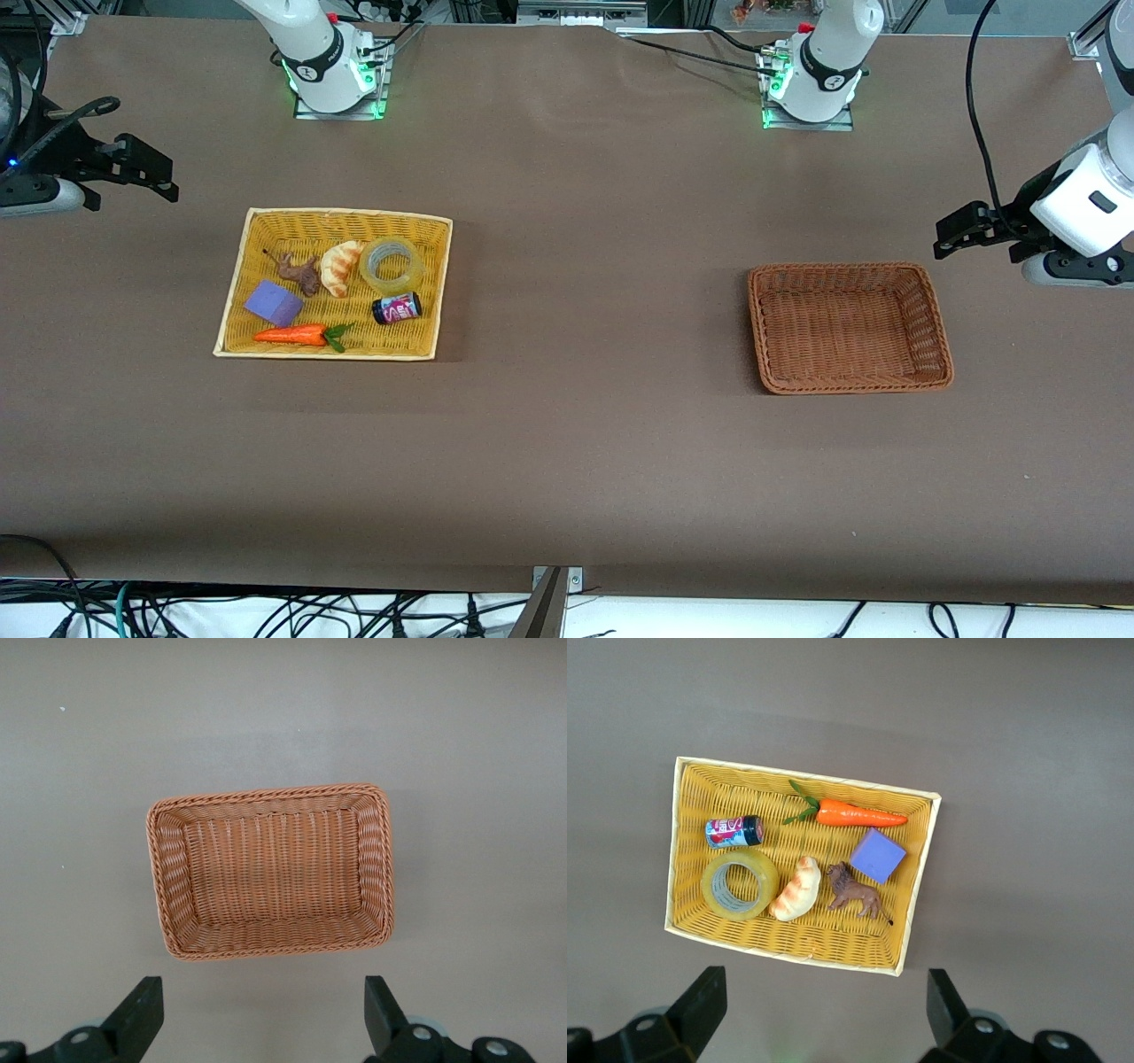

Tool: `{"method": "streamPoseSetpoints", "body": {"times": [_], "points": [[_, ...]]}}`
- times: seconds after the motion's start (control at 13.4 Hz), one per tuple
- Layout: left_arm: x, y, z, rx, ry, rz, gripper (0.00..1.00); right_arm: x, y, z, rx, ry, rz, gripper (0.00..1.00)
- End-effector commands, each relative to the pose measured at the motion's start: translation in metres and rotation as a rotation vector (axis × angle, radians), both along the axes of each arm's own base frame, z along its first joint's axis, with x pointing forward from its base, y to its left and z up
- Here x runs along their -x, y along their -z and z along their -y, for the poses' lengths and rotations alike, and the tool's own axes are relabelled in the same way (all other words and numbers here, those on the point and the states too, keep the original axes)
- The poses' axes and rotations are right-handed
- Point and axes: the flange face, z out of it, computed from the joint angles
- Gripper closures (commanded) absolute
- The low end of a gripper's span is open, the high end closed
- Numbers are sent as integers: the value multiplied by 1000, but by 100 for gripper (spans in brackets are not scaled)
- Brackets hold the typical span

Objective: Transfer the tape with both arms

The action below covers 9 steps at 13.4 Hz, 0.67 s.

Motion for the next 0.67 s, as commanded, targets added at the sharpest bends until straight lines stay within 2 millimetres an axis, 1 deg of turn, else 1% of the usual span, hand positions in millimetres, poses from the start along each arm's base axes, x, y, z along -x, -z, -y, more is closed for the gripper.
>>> {"method": "streamPoseSetpoints", "body": {"times": [0.0,0.22,0.6], "points": [[0,-8,-3,26,7,2,0,1,-6,0,-6,4,-3,0],[0,-8,1,26,9,-1,0,1,-6,0,-6,4,-3,0],[0,-9,1,28,6,2,0,0,-7,0,-6,4,3,0]]}}
